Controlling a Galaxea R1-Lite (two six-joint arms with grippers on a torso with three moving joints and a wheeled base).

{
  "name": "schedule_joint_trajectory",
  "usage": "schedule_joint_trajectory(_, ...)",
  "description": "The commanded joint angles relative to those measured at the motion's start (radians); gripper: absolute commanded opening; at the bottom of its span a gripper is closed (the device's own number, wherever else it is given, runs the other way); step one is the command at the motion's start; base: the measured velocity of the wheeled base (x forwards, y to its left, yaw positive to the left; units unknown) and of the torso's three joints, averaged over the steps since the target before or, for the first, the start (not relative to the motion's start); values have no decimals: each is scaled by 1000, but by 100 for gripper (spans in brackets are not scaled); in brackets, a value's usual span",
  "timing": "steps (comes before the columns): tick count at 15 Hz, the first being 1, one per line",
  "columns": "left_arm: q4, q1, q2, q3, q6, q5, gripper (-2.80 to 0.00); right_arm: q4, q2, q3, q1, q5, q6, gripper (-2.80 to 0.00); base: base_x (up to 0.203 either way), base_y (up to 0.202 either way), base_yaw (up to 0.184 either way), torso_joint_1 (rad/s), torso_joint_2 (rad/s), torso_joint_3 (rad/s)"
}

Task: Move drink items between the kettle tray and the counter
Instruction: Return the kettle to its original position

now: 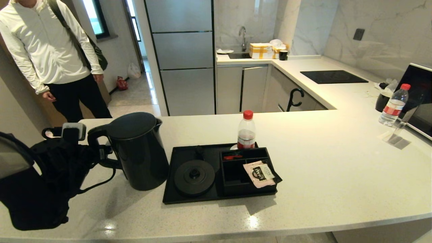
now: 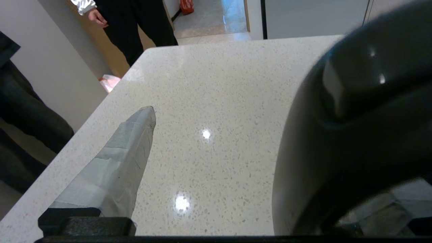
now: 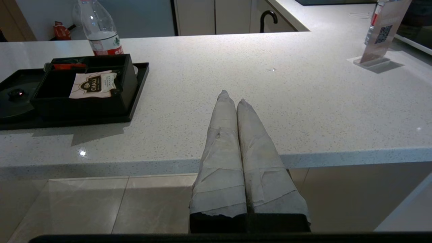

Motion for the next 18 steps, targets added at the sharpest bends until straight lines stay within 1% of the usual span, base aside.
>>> schedule_joint_trajectory(1, -9, 1, 4, -8, 1, 2, 0, -1, 1, 31, 0, 0, 0, -280, 0, 0, 0, 0, 0, 0)
schedule_joint_trajectory(17, -9, 1, 17, -48, 3, -6, 0, -1, 1, 31, 0, 0, 0, -280, 0, 0, 0, 0, 0, 0)
schedule_joint_trajectory(18, -9, 1, 18, -48, 3, -6, -280, -1, 1, 31, 0, 0, 0, -280, 0, 0, 0, 0, 0, 0)
